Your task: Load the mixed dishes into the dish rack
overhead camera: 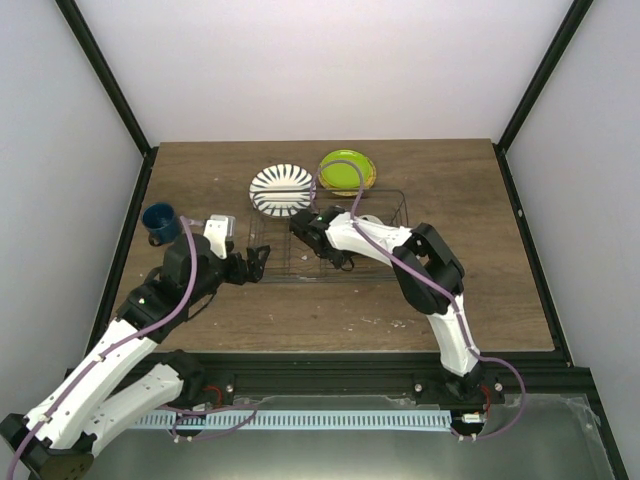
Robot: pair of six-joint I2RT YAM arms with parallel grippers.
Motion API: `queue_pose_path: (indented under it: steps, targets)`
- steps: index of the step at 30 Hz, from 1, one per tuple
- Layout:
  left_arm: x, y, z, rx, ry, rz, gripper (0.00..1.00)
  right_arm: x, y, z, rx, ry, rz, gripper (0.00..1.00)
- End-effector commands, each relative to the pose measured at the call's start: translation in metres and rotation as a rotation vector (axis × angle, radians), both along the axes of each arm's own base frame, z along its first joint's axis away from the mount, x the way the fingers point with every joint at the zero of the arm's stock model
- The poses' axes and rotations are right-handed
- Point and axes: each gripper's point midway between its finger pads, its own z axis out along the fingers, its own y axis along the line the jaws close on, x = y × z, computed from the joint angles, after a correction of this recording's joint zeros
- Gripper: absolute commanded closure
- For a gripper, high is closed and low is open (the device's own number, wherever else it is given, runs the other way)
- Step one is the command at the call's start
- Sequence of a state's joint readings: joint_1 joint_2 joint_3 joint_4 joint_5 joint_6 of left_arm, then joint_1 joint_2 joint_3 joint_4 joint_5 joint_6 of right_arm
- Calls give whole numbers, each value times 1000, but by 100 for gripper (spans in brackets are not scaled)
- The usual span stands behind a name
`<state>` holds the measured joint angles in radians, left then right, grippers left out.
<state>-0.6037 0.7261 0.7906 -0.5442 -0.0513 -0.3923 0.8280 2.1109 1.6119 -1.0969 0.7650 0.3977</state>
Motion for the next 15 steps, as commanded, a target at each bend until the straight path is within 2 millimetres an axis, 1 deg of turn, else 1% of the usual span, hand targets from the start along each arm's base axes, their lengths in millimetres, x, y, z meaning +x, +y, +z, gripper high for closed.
queue_pose_path:
  steps: [1, 6, 9, 10, 12, 13, 15]
  targets:
    - [0, 2, 12, -18, -20, 12, 0, -5, 9, 23, 60, -31, 18, 0]
    - [0, 2, 11, -17, -14, 10, 0, -18, 18, 38, 122, -14, 45, 0]
    - [2, 2, 11, -9, -12, 13, 0, -25, 24, 53, 183, -18, 61, 0]
    - [3, 4, 10, 4, -11, 24, 0, -27, 28, 62, 218, -27, 68, 0]
    - [6, 12, 6, 51, 1, 60, 0, -29, 38, 85, 325, -57, 91, 0]
    - [9, 17, 5, 76, 6, 85, 0, -31, 45, 100, 400, -75, 116, 0]
    - [14, 25, 6, 115, 21, 123, 0, -36, 64, 133, 579, -106, 210, 0]
